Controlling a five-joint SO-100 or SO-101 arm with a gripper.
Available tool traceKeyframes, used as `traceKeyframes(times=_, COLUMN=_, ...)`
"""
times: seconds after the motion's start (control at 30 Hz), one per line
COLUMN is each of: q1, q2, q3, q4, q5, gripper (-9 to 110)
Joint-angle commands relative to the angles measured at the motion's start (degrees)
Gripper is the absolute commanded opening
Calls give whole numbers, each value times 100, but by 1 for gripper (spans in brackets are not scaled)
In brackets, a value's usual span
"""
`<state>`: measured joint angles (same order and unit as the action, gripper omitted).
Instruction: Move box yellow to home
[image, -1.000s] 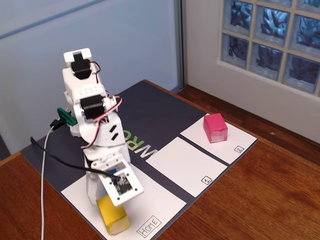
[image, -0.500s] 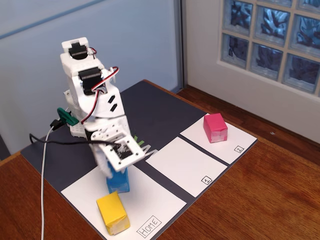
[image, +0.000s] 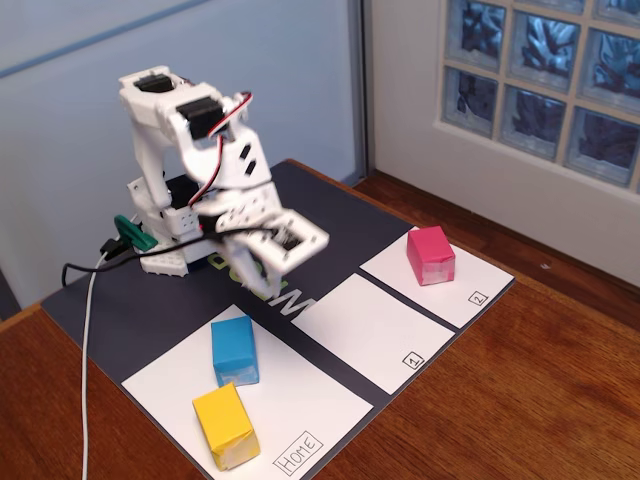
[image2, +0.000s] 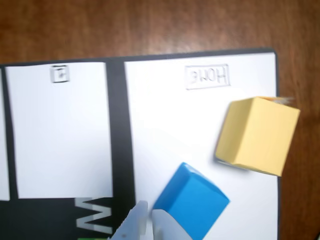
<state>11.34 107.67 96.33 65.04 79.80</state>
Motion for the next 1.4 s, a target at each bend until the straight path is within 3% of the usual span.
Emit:
traceKeyframes(times=0.0, q1=-387, q2=703, q3=255, q4=-18, q5=44, gripper=-1)
traceKeyframes(times=0.4, q1=-1301, q2=2338, q3=1811, q4=176, q5=53, gripper=-1)
traceKeyframes(times=1.37, q1=-1468, q2=5142, q3=5563, q4=519, q5=53, gripper=-1)
